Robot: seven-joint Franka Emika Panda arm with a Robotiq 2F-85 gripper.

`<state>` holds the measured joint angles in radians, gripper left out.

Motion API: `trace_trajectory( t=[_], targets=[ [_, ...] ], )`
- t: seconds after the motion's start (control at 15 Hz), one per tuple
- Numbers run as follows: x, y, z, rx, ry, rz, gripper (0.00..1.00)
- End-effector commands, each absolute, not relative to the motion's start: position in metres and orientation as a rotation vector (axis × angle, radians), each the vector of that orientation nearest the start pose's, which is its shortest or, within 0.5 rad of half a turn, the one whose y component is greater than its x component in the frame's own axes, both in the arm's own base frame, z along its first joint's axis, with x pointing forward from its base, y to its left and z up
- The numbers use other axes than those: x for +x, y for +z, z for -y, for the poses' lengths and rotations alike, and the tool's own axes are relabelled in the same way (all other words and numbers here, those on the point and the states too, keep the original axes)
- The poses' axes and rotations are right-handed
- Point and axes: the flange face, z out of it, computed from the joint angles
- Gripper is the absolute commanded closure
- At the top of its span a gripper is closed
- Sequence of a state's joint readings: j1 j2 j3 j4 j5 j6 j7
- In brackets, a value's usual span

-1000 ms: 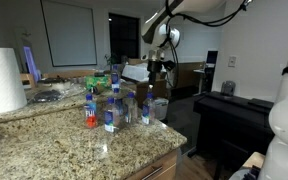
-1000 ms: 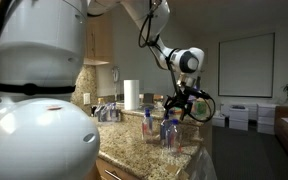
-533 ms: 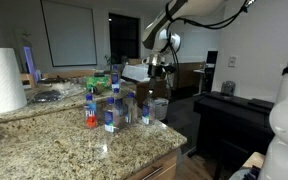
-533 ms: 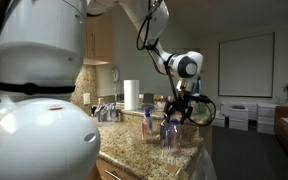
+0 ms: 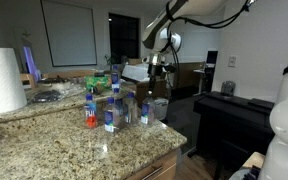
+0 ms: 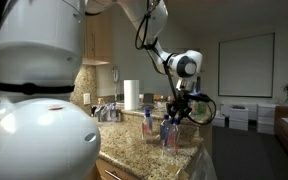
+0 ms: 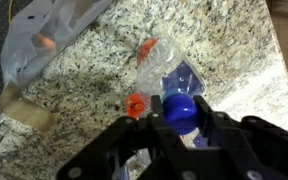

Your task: Put all the water bottles into the plastic bag

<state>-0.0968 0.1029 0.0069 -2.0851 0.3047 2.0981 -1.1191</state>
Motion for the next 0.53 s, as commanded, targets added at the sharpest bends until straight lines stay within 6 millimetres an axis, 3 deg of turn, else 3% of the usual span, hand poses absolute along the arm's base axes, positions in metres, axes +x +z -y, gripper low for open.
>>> trace_trajectory(
  t=[0.0, 0.2, 0.47],
  targets=[
    [0.549, 0.383, 0.046, -2.660, -0.154, 1.209, 0.89],
    [0.561, 0.389, 0.079, -2.741, -0.219, 1.095, 0.89],
    [0.567, 0.383, 0.150, -2.883, -0.262, 0.838, 0.89]
  ],
)
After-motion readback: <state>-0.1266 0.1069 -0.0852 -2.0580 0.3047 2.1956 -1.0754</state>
